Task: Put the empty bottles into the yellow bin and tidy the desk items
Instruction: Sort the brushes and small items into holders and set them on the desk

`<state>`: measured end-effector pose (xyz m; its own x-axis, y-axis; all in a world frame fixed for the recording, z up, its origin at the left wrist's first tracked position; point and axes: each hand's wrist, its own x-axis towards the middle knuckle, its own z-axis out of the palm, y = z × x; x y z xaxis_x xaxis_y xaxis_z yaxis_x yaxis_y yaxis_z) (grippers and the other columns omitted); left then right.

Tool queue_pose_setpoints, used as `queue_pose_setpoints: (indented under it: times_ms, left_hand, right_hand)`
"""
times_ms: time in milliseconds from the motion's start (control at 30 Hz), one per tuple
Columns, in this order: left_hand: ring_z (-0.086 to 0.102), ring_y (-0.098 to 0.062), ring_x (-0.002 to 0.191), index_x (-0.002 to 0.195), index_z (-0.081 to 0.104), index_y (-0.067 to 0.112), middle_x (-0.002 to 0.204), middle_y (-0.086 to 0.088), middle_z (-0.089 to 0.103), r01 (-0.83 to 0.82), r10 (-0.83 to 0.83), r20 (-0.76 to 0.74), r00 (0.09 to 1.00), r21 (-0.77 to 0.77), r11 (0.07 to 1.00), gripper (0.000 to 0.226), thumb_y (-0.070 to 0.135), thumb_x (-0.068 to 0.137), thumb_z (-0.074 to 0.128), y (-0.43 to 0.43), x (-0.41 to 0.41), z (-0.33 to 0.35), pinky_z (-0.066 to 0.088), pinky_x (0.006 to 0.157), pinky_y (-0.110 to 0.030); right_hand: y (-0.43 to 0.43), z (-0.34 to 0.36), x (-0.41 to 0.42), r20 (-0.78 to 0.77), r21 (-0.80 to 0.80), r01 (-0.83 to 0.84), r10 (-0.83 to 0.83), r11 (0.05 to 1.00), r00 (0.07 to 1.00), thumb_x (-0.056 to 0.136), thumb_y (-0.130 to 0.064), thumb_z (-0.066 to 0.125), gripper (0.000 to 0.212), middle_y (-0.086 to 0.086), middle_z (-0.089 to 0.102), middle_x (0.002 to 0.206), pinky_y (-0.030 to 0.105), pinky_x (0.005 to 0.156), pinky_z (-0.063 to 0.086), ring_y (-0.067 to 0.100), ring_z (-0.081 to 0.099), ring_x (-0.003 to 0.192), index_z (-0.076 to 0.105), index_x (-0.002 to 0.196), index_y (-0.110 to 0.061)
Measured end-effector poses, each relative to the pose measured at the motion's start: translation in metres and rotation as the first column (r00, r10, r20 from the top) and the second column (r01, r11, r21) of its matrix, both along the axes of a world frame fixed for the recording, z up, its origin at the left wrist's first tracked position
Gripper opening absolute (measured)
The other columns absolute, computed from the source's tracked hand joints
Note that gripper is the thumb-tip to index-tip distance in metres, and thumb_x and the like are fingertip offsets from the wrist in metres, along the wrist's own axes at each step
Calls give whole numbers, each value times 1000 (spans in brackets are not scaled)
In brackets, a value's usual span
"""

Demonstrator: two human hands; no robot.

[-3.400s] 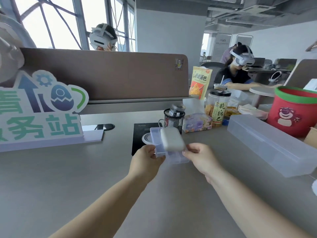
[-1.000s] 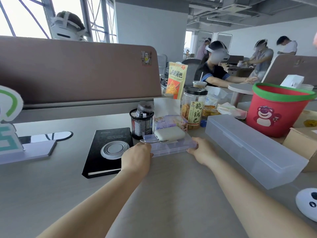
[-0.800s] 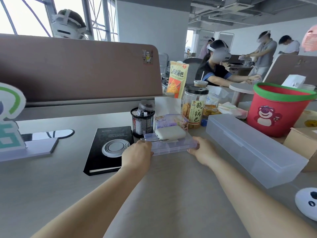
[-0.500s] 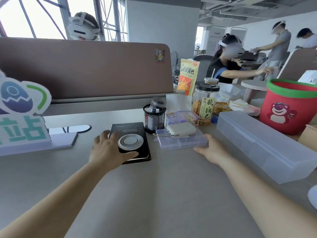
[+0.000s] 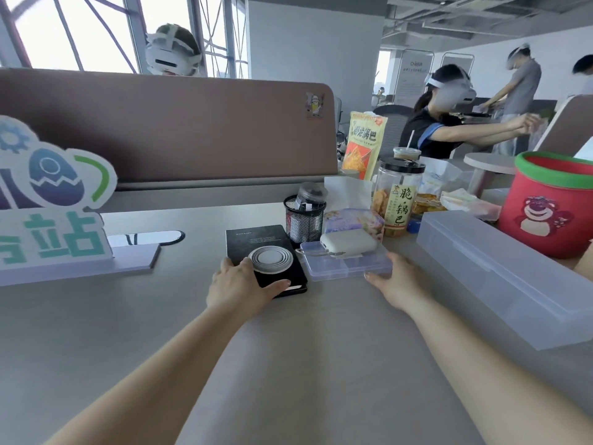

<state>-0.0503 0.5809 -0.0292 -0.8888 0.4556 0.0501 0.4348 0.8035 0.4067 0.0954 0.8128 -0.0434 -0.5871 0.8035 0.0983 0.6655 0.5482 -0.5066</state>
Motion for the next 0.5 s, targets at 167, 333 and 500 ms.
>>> queue_pose_setpoints:
  times_ms: [167, 333, 500]
  left_hand:
    - [31, -32, 136, 146, 24, 26, 151, -6, 24, 39, -39, 14, 999, 21, 999, 90, 76, 75, 49, -23, 1, 6, 33, 106, -41]
    - [33, -24, 136, 143, 34, 24, 151, -1, 30, 81, -66, -86, 994, 183, 980, 73, 60, 83, 55, -84, -4, 30, 34, 107, -40]
    - [43, -26, 128, 135, 46, 22, 145, -4, 41, 8, 39, -231, 972, 202, 979, 56, 46, 86, 61, -207, -2, 55, 38, 101, -39]
  right_hand:
    - [-10, 6, 4, 19, 1, 17, -17, 1000, 1000, 84, -51, 62, 83, 7, 25, 155, 43, 111, 28, 32, 22, 140, 23, 149, -17]
    - [-67, 37, -9, -153, 165, -88, 114, 982, 982, 86, -35, 63, 58, 8, 37, 146, 34, 107, 25, 31, 29, 134, 44, 137, -14]
    - [-188, 61, -50, -170, 134, -347, 367, 928, 915, 84, -34, 64, 58, 9, 51, 135, 36, 101, 35, 30, 43, 125, 46, 134, -12]
